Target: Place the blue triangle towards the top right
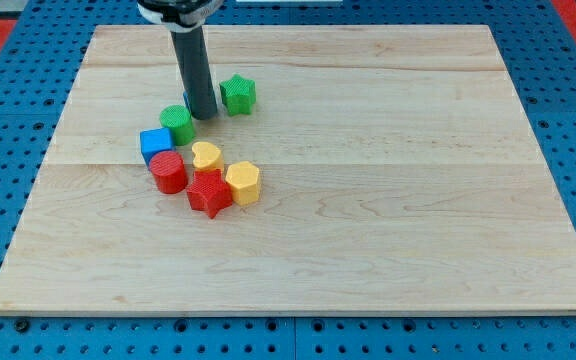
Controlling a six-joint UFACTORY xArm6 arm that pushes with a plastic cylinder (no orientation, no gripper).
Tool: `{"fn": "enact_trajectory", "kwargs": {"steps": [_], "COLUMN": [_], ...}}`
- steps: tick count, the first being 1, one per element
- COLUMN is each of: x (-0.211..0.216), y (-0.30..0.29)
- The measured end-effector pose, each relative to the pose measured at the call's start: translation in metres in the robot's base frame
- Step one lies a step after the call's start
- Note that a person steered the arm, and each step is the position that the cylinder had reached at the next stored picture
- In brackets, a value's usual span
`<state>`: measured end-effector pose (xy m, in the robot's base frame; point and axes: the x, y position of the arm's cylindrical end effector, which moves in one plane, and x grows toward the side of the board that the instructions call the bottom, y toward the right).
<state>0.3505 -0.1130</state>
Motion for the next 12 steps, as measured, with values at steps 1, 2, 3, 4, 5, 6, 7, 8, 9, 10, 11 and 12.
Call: {"fn": "enact_trajectory", "kwargs": {"steps": [1,2,3,4,5,6,7,8,9,10,11,12], "x": [-0.034,-0.072,-0.075,-0.097,-0.097,-0.097,-0.097,-0.090,-0.059,-0.007,-0.006,0.056], "y": [-0.008,-0.002,0.008,0.006,-0.037,-0.062,-0.059,-0.044,-0.022,-0.009,-0.052,-0.078]}}
